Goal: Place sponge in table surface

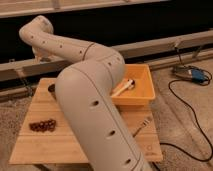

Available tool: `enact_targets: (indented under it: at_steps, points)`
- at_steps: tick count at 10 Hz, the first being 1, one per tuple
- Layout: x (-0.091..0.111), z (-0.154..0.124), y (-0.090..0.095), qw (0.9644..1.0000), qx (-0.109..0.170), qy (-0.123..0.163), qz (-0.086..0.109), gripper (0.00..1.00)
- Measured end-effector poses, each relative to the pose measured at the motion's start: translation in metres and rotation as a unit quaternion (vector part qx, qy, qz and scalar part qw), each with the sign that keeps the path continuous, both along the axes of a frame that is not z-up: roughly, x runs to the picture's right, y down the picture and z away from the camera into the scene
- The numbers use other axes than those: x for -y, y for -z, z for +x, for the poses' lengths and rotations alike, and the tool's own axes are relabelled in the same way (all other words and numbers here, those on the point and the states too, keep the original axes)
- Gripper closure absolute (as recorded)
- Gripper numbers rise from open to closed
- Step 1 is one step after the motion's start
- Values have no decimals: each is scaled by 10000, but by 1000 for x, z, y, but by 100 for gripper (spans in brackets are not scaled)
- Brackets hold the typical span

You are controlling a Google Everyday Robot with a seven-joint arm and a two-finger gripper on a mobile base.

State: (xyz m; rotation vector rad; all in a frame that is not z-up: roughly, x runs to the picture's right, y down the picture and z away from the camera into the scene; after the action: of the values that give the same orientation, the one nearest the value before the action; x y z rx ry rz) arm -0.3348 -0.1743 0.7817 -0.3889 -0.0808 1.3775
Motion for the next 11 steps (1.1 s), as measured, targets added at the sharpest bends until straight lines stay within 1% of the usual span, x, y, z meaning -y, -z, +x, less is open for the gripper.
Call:
enact_targets:
  at_steps: [1,3,4,5,6,7,8,10,11]
  points:
    - [-10,-1,23,9998,87,17,-180,100]
    - [-38,-3,56,9979,269,91,-579,99]
    - [-55,-1,73,9958,371,137,-823,91]
    - [-68,2,81,9941,420,182,-986,83]
    - [-86,9,89,9910,504,250,-1214,71]
    - [-94,19,90,9889,553,287,-1346,61]
    - [-98,24,91,9874,612,305,-1430,53]
    - [-111,24,96,9825,771,376,-1652,33]
    - [-116,27,97,9808,805,381,-1738,24]
